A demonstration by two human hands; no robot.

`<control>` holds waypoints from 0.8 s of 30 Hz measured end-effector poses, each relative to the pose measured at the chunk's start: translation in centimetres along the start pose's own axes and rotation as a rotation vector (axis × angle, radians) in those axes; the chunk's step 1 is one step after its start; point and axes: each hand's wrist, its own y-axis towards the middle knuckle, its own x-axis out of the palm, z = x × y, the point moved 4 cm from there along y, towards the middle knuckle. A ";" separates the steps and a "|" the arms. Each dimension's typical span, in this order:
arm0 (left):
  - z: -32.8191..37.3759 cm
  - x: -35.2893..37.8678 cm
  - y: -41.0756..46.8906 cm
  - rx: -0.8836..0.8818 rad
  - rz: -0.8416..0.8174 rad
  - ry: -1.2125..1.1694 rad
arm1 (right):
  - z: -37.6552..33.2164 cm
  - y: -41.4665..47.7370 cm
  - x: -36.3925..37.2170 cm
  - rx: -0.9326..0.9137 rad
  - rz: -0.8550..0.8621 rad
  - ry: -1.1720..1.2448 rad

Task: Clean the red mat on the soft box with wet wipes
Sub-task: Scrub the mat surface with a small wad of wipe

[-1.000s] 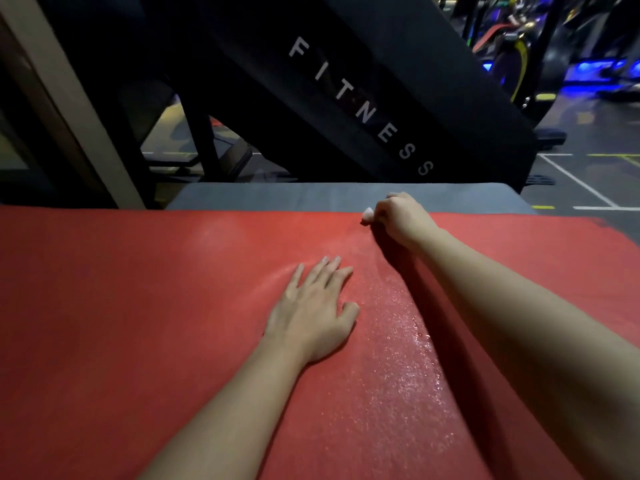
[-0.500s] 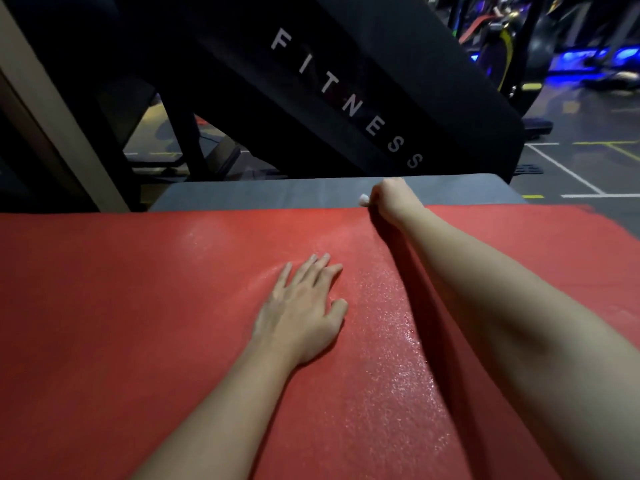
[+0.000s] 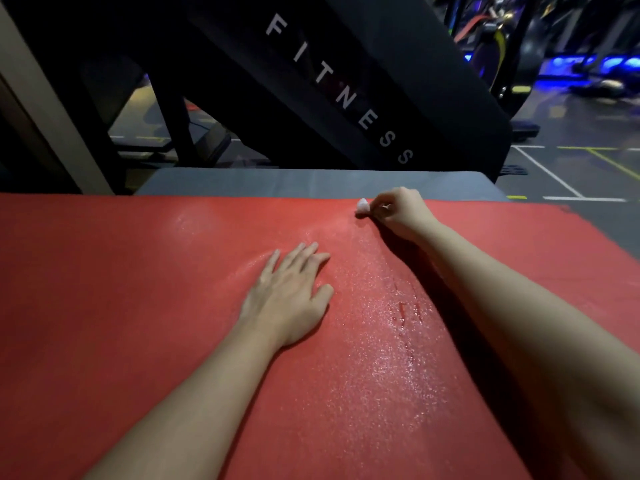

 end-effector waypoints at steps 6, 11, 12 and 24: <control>0.1 0.0 0.1 0.005 -0.001 0.008 | -2.2 -4.4 -2.0 -0.135 -0.308 -0.107; 0.0 0.0 0.1 0.007 0.011 0.003 | -2.1 -11.1 -3.8 -0.165 -0.428 -0.046; 0.0 0.0 0.1 0.007 0.013 0.004 | -2.1 -11.2 -3.6 -0.184 -0.349 -0.052; -0.1 -0.1 0.2 0.008 -0.021 0.010 | -3.8 -15.7 -3.9 -0.091 -0.326 -0.029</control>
